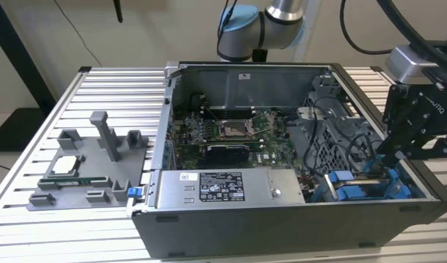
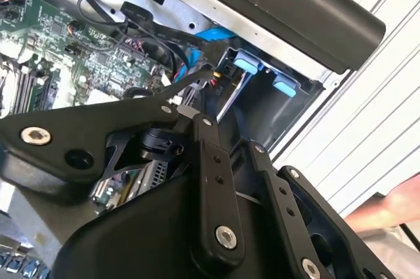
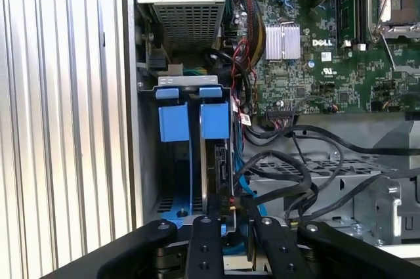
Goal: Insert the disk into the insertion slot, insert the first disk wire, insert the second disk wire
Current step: 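Insert the first disk wire, then insert the second disk wire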
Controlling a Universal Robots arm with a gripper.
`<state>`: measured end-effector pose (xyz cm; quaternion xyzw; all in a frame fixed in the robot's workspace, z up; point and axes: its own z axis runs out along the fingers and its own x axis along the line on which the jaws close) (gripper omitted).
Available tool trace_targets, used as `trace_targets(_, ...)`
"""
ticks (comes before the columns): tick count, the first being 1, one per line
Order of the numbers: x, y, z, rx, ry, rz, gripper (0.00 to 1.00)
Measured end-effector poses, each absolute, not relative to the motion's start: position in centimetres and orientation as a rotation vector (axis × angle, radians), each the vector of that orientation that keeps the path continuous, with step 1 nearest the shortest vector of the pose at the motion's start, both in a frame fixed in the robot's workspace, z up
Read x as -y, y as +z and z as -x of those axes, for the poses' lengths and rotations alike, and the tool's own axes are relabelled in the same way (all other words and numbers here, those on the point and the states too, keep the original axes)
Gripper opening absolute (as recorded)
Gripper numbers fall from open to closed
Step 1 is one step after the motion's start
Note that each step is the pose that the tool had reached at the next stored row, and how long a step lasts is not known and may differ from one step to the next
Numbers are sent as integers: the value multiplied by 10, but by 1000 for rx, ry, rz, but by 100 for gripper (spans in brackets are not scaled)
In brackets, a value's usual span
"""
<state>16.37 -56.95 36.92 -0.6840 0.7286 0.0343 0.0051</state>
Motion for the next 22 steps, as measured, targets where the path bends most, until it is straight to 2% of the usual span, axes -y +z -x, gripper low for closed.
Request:
trace_targets(14,557,372,-172,-2290,104,2150,100)
trace_targets(22,556,372,-188,-2313,152,2171,100)
